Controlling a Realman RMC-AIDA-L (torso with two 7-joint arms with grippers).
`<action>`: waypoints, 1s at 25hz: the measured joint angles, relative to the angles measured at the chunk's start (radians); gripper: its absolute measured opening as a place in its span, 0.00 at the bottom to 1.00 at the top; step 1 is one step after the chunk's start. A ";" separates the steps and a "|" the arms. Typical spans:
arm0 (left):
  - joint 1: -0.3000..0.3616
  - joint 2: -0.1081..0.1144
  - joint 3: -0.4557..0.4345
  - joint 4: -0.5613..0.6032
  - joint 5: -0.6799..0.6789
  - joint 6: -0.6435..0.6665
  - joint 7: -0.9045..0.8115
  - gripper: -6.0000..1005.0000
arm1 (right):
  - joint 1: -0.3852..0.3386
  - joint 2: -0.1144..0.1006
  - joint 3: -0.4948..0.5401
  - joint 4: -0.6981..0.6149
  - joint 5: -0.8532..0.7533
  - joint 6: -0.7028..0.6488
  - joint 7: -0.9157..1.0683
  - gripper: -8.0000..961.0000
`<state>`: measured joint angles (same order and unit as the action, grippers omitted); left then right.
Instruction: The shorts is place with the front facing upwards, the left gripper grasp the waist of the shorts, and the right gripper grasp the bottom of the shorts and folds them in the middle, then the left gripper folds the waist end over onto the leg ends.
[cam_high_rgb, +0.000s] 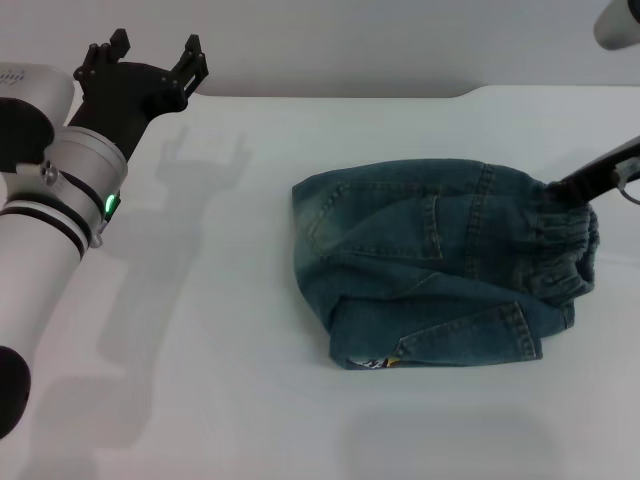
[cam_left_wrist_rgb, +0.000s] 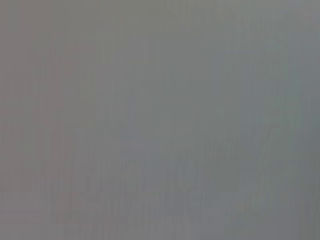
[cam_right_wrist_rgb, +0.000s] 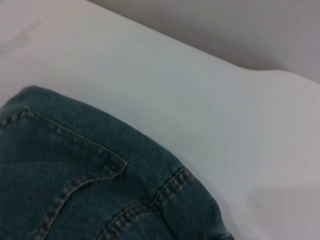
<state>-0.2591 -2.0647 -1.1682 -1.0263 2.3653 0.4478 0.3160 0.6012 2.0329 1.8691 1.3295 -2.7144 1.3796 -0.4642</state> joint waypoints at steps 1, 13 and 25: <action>0.000 0.000 0.000 0.000 0.000 0.000 0.000 0.84 | -0.003 0.000 0.002 -0.007 0.000 -0.007 -0.006 0.13; 0.004 0.001 0.001 0.000 0.000 -0.002 0.000 0.84 | -0.040 0.037 0.005 -0.046 -0.099 -0.131 -0.022 0.19; 0.003 0.004 -0.004 0.006 0.000 -0.002 0.000 0.84 | -0.027 0.040 -0.021 -0.067 -0.056 -0.174 -0.043 0.33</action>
<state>-0.2558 -2.0602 -1.1725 -1.0201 2.3654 0.4462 0.3159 0.5741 2.0729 1.8480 1.2629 -2.7704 1.2051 -0.5069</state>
